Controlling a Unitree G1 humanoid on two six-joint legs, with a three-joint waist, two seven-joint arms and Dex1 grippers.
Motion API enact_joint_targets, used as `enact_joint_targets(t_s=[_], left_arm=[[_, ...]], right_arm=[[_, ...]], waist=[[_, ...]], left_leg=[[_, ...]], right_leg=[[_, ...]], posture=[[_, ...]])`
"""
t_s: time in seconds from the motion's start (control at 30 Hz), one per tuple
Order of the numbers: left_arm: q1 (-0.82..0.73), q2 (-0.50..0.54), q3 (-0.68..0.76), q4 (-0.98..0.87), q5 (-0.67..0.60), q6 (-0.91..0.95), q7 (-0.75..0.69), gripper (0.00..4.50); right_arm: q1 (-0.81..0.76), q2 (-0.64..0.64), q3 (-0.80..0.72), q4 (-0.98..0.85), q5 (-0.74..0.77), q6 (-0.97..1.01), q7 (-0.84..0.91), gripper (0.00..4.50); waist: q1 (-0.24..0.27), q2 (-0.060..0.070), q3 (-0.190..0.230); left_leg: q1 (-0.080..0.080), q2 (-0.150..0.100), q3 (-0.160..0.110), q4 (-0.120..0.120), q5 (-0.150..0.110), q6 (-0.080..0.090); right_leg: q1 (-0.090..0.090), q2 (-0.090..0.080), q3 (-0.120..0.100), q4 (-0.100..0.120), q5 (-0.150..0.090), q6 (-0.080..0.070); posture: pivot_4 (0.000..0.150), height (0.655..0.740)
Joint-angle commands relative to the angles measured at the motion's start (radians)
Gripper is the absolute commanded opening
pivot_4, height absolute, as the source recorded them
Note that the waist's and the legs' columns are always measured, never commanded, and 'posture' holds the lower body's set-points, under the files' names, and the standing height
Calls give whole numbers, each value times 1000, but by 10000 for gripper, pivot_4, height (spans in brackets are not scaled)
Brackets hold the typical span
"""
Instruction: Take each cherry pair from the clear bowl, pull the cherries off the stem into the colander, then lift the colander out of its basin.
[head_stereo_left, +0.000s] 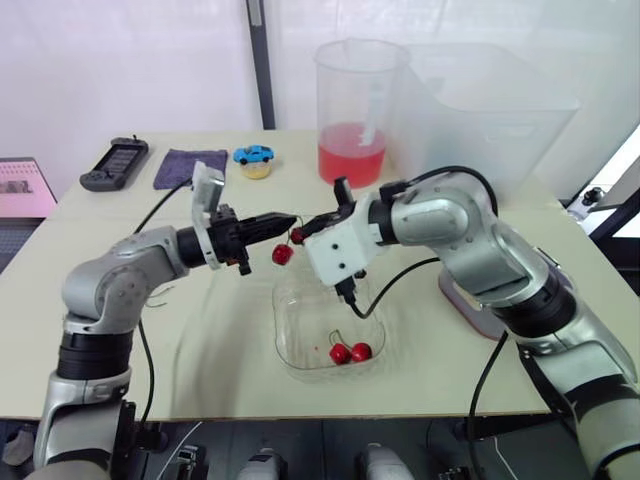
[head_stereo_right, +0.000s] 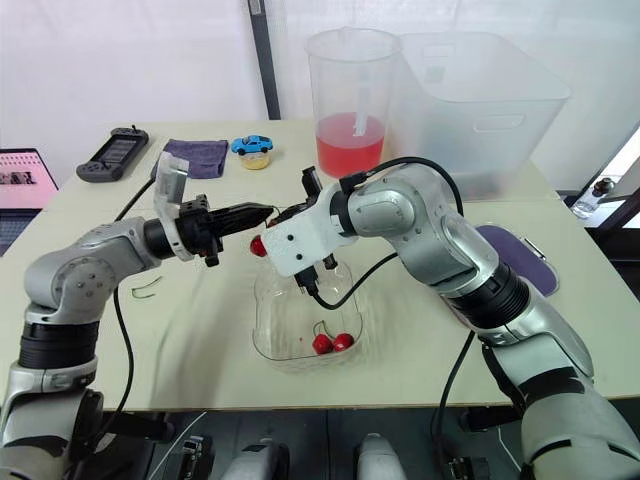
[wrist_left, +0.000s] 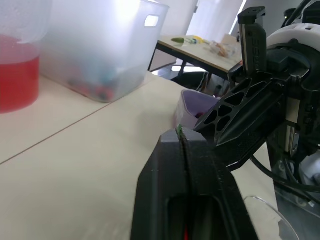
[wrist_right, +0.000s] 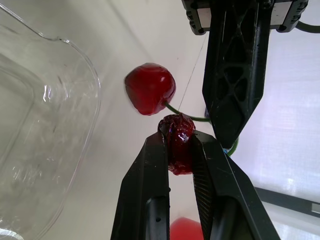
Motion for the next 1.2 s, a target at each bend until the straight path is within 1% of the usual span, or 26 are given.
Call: enact_joint_targets(t_s=[0.03,0.13,0.27,0.37,0.4,0.43,0.5,0.6,0.73,0.83,0.97,1.0,1.2], left_arm=[[-10,-4,13,-37,-8,-10,9,656],[-17,-5,14,-33,-8,-10,14,656],[-26,-6,15,-28,-8,-9,17,0],[-32,-3,15,-21,-6,-13,14,0],[-33,0,15,-19,-4,-15,11,0],[-33,4,15,-16,-1,-19,5,0],[-35,9,16,-10,3,-24,-5,0],[-41,19,17,-1,6,-31,-25,0],[-51,38,7,7,8,-33,-64,0],[-62,49,-4,6,-4,-21,-107,0],[-74,57,-20,1,-14,-4,-153,0],[-79,56,-24,0,-19,3,-161,0],[-110,33,-42,-5,-31,28,-176,0]], right_arm=[[-8,7,-36,-40,-7,-1,-1,3743],[-2,6,-40,-47,14,29,21,3743],[6,0,-49,-60,27,42,39,20355],[23,-33,-66,-74,37,31,58,34304],[30,-48,-76,-75,43,23,64,39830],[39,-65,-96,-79,71,39,84,44534],[47,-82,-147,-84,142,106,113,44825],[49,-86,-263,-83,261,262,113,44825],[12,-46,-434,-49,514,644,108,44825],[14,-31,-497,-37,647,821,90,44825],[18,-26,-529,-42,793,1051,55,44825],[19,-4,-546,-39,817,1094,20,44825],[76,64,-510,-74,844,1073,-119,44825]], waist=[[0,0,0],[0,0,0],[0,0,0],[1,0,0],[2,0,0],[2,0,0],[2,0,0],[1,0,0],[0,0,0],[1,0,0],[1,0,0],[1,0,0],[0,0,0]], left_leg=[[0,0,0,0,0,0],[0,0,0,0,0,0],[0,0,0,0,0,0],[0,0,0,0,0,0],[0,0,0,0,0,0],[0,0,0,0,0,0],[0,0,0,0,0,0],[0,0,0,0,0,1],[0,0,0,0,0,1],[0,0,0,0,-1,2],[0,0,0,0,-2,3],[0,0,0,0,-2,4],[0,0,0,0,-2,4]], right_leg=[[0,0,0,0,0,0],[0,0,0,0,0,0],[0,0,0,0,0,0],[0,0,0,0,0,0],[0,0,0,0,0,0],[0,0,0,0,0,0],[1,0,0,0,0,0],[1,0,0,0,0,0],[1,0,0,0,0,0],[1,0,0,0,0,0],[1,0,0,0,0,0],[1,0,0,0,0,0],[1,0,0,0,0,0]], posture=[[1500,7337],[1500,7337],[1500,7337],[1500,7337],[1500,7337],[1500,7337],[1500,7337],[1500,7337],[1500,7337],[1500,7337],[1500,7337],[1500,7337],[1500,7337]])
